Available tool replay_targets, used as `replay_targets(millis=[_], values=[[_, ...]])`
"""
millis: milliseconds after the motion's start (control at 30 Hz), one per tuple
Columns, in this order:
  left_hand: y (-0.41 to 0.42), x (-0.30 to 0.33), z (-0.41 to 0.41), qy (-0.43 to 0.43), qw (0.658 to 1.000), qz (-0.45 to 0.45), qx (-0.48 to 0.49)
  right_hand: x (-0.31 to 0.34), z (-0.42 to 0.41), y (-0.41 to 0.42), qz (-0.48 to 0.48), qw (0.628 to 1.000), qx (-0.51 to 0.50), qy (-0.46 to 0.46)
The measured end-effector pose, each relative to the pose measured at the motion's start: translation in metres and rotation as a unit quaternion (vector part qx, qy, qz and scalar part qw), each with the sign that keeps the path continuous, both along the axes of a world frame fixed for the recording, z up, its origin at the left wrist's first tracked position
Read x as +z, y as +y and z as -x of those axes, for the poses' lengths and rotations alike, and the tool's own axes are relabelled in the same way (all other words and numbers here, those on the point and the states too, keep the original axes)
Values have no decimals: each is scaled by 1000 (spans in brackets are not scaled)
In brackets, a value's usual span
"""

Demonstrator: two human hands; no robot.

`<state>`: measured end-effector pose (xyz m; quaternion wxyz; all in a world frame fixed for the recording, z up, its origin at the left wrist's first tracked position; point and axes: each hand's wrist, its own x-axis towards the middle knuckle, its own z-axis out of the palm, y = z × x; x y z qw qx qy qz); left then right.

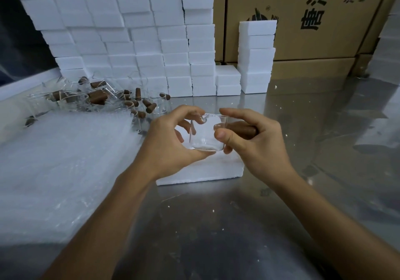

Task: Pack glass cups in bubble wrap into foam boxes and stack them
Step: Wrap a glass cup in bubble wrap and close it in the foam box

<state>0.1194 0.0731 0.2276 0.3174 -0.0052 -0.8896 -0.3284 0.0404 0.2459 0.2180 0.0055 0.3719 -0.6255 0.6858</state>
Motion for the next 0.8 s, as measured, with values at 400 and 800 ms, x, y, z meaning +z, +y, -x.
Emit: replay_targets(millis=[400, 800], values=[[-3, -10, -16, -3, 997, -78, 11, -7, 4, 6, -198, 923, -24, 330], [9, -8, -17, -34, 996, -83, -18, -16, -5, 3, -154, 933, -72, 318]])
